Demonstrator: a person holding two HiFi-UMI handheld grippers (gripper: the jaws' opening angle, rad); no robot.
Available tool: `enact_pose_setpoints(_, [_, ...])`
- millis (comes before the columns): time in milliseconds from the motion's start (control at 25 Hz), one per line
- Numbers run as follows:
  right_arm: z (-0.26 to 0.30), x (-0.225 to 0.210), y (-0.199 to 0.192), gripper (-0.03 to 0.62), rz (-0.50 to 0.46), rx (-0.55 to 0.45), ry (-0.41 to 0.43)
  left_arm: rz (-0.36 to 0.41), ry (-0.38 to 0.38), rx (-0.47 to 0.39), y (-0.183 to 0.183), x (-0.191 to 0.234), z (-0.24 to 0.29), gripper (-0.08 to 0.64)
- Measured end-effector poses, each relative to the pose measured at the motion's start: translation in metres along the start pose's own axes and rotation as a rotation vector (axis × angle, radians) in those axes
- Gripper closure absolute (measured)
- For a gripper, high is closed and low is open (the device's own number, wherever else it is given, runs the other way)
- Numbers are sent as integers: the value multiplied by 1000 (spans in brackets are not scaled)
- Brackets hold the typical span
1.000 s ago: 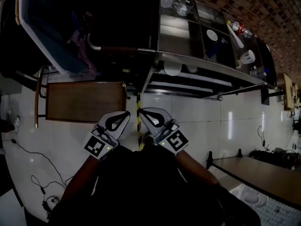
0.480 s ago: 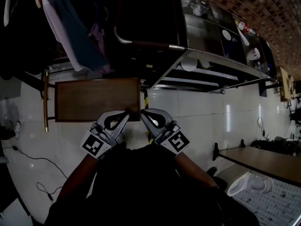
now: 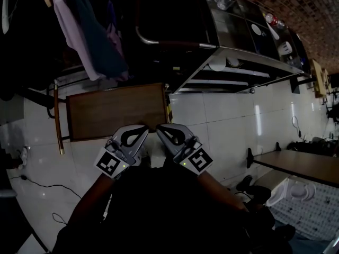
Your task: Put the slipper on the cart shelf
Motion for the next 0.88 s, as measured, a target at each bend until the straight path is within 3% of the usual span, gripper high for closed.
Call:
enact_pose_setpoints(320, [0, -3, 3, 591, -29, 18, 3, -6, 26, -4, 6, -4, -1, 557])
enact_pose_setpoints(880, [-14, -1, 15, 591, -28, -32, 89, -23, 65, -7, 4, -25, 8, 557])
Point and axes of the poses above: the fingertips, and each gripper's own axes: z forward along the fingers, x to its left, y out of its top, the point moved 1 cm from there along -z, backward along the fingers, and after that the axes turned 12 degrees about -z, right-handed, at the moved point
